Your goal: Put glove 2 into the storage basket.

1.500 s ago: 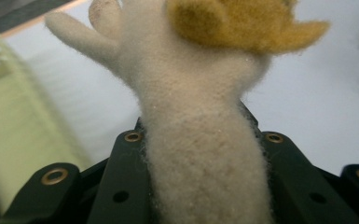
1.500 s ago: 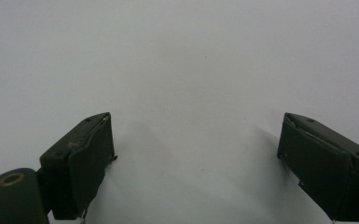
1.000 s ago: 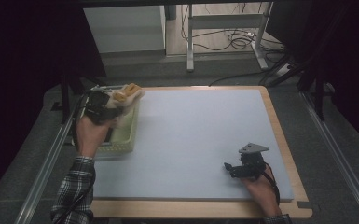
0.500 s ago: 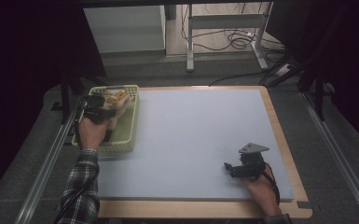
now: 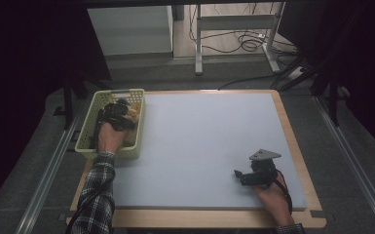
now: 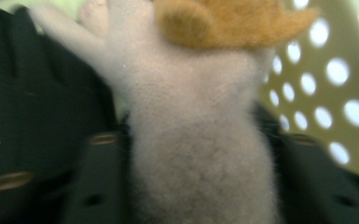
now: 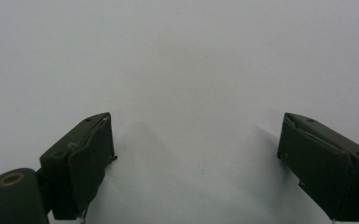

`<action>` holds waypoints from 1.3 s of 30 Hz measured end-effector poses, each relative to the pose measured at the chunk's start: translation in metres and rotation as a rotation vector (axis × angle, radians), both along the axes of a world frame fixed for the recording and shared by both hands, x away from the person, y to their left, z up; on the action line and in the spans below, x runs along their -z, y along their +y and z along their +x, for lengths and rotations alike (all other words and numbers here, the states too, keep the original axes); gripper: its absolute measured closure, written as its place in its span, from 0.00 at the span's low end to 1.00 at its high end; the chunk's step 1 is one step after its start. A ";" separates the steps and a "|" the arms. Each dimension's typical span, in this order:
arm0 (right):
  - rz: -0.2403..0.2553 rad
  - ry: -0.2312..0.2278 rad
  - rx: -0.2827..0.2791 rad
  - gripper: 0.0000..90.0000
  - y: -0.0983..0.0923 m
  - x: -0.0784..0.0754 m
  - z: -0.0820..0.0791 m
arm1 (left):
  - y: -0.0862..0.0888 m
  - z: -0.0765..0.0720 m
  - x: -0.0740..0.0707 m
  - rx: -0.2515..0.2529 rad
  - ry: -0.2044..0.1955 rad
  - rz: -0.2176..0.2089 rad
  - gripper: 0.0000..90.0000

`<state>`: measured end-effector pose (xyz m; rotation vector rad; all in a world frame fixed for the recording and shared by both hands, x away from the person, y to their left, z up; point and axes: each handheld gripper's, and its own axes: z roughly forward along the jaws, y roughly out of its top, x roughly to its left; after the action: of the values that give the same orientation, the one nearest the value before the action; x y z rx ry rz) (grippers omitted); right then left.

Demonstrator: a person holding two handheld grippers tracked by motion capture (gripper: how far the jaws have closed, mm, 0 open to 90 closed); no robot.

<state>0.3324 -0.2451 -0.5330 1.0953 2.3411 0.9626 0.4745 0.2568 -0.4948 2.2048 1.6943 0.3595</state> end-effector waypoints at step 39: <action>-0.001 0.000 0.000 0.11 0.000 0.000 0.000 | 0.027 -0.070 -0.035 0.159 -0.265 -0.181 0.02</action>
<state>0.3323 -0.2450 -0.5330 1.0951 2.3411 0.9615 0.4040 0.2838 -0.4593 2.0416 1.3489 0.4180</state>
